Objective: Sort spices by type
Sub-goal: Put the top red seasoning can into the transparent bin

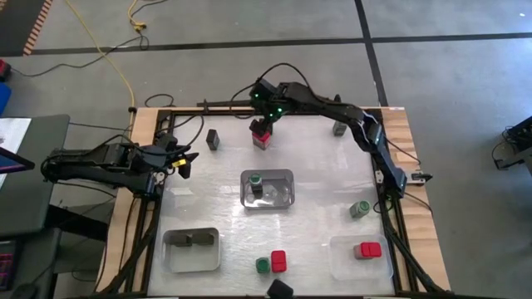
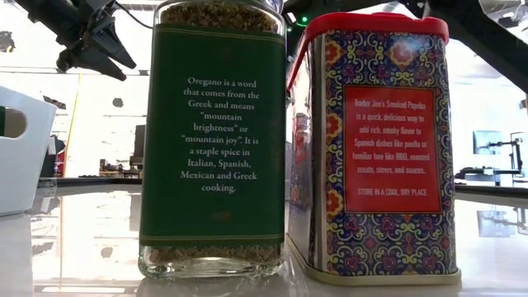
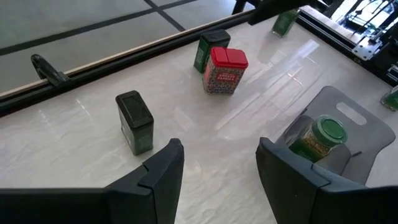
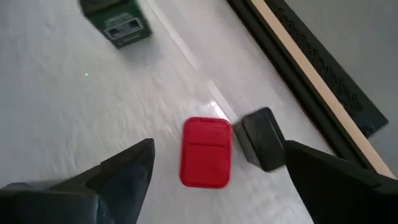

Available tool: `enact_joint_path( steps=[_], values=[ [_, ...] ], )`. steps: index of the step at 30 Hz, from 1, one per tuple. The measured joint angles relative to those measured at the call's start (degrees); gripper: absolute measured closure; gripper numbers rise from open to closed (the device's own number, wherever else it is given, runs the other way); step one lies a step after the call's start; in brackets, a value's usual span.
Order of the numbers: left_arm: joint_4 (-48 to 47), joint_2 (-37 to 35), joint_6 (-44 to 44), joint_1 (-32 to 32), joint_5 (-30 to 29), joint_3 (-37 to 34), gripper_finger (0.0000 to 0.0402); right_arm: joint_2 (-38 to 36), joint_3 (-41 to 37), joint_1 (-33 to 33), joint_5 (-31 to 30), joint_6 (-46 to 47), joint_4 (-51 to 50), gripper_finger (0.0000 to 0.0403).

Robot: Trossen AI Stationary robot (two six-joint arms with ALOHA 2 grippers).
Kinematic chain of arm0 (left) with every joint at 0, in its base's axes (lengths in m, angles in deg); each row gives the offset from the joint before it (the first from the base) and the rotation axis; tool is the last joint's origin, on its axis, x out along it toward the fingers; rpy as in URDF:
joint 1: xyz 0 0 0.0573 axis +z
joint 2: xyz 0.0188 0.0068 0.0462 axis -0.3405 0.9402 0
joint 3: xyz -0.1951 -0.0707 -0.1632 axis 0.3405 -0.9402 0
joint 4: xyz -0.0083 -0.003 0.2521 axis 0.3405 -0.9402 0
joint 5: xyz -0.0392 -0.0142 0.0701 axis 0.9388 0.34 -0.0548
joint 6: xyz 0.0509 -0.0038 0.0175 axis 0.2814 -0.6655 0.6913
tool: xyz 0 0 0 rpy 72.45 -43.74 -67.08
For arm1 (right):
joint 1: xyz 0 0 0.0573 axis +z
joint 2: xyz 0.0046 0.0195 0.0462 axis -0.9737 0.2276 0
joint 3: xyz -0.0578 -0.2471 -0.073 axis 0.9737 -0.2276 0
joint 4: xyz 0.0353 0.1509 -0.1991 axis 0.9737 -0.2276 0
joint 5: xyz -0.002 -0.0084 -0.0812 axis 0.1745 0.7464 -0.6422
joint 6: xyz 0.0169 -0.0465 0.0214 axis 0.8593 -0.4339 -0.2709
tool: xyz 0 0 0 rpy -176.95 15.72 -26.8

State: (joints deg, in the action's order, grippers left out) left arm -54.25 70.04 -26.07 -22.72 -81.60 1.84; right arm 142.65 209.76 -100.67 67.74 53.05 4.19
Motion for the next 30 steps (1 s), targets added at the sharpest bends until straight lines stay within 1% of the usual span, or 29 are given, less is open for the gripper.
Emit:
enact_joint_path(
  steps=[8,17,30],
  values=[
    [0.00,0.00,0.00,0.00,0.03,0.00,0.0209,1.30,-0.04,-0.72,-0.13,-0.84,-2.38,0.0030],
    [0.01,0.00,-0.97,0.02,0.17,0.00,0.0209,5.00,-0.76,0.38,0.09,-0.50,-5.30,0.0030],
    [0.02,0.00,-1.07,0.02,0.15,0.00,0.0209,9.75,-0.72,1.25,0.13,-0.45,-1.54,0.0031]
  ],
)
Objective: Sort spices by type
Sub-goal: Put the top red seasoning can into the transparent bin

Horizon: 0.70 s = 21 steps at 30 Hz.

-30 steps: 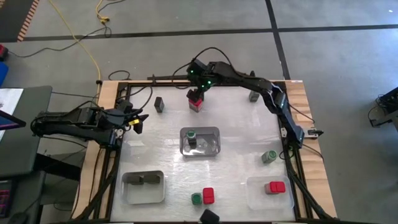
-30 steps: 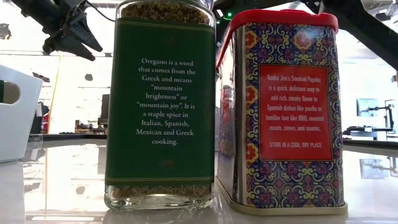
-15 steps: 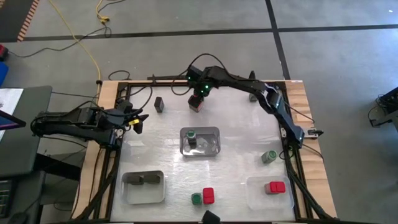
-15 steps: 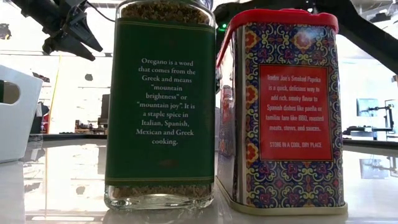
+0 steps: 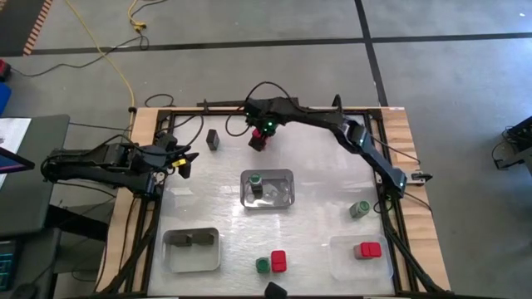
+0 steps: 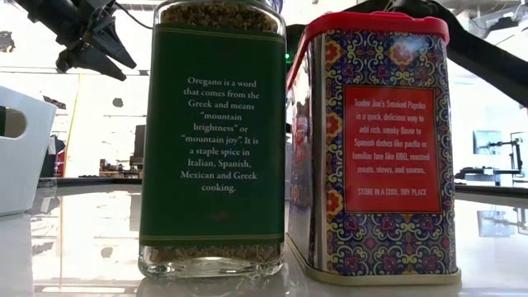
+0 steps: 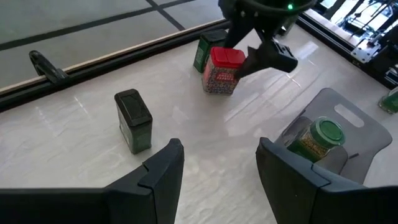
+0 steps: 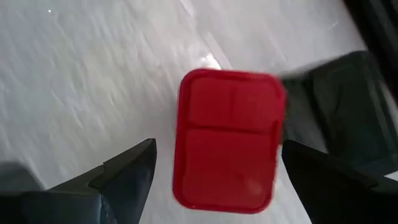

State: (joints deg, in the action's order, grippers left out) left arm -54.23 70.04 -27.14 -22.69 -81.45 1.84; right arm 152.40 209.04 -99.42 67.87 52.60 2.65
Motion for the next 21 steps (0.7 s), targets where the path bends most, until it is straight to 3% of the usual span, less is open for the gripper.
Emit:
enact_joint_path(
  steps=[6,14,21],
  values=[
    [0.00,0.00,-0.64,0.00,0.00,0.00,0.0209,-0.10,0.02,-0.06,0.00,0.00,4.78,0.0042],
    [0.00,0.00,-0.29,0.00,-0.02,0.00,0.0209,-0.13,0.02,-0.48,0.01,-0.47,0.39,0.0111],
    [0.00,0.00,1.49,0.00,-0.04,0.00,0.0209,-0.13,0.02,-0.45,0.02,-0.47,0.39,0.0144]
  ],
)
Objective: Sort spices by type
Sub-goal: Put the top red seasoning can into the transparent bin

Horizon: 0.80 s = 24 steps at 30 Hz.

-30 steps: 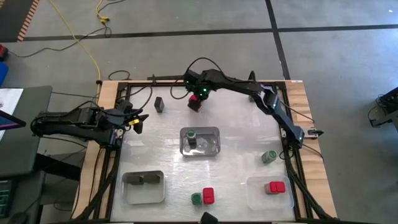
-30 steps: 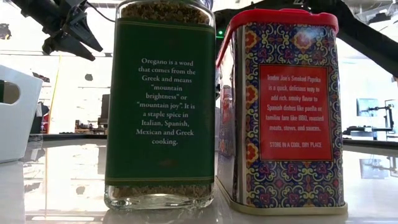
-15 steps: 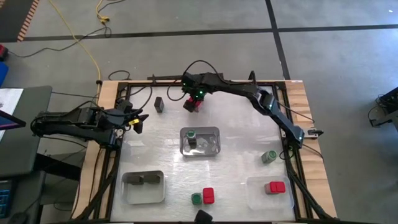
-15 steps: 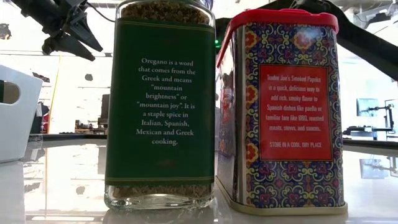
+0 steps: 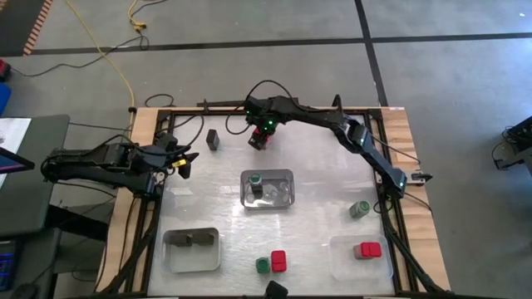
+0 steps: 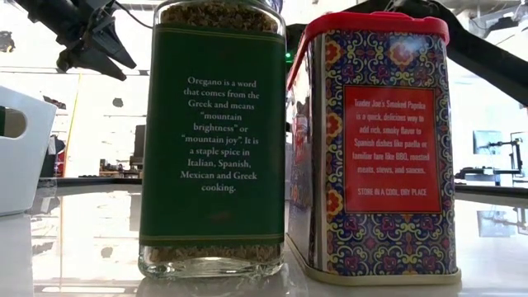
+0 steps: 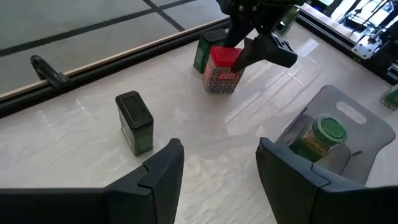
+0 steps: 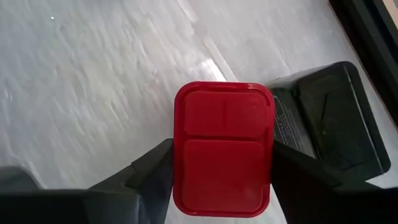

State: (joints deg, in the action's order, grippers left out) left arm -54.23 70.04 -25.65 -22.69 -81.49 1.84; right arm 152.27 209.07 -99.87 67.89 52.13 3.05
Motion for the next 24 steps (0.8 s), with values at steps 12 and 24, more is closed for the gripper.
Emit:
enact_joint_path(
  steps=[12,24],
  values=[
    [-0.02,0.00,3.30,0.00,0.00,0.00,0.0209,-3.27,-0.09,1.41,-0.22,0.92,-3.64,0.0165],
    [0.00,0.00,7.75,-0.02,0.00,0.00,0.0209,-20.95,0.02,6.65,-6.43,-0.92,-13.70,0.0165]
  ],
)
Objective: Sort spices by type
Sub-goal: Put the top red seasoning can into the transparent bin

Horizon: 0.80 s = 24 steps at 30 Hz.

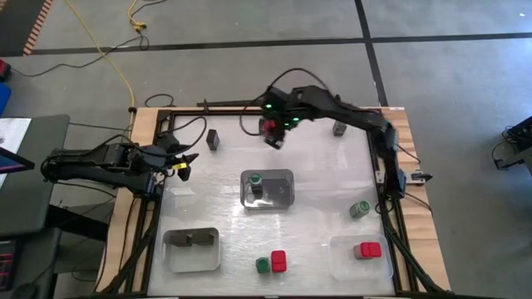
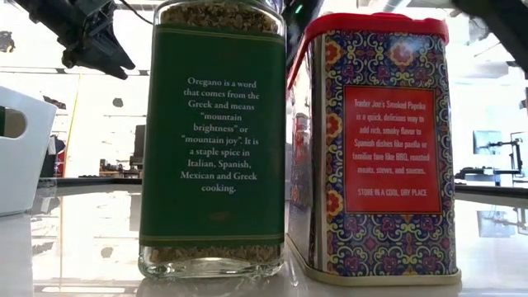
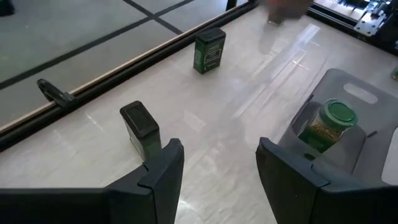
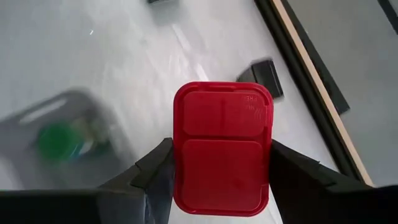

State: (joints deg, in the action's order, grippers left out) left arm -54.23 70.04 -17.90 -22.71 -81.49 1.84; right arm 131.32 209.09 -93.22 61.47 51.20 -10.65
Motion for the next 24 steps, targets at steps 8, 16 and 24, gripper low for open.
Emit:
enact_joint_path(
  steps=[8,16,24],
  values=[
    [3.36,2.39,4.21,-1.82,5.30,0.00,0.0209,-13.50,-2.34,9.02,-0.30,1.57,-10.22,0.0165],
    [16.14,12.17,4.46,-5.33,6.32,0.00,0.0209,-29.37,-19.49,25.31,-4.81,13.38,-11.56,0.0165],
    [31.57,22.29,1.90,-8.06,6.35,0.08,0.0209,-43.60,-37.89,43.76,-5.38,30.49,-6.63,0.0165]
  ],
)
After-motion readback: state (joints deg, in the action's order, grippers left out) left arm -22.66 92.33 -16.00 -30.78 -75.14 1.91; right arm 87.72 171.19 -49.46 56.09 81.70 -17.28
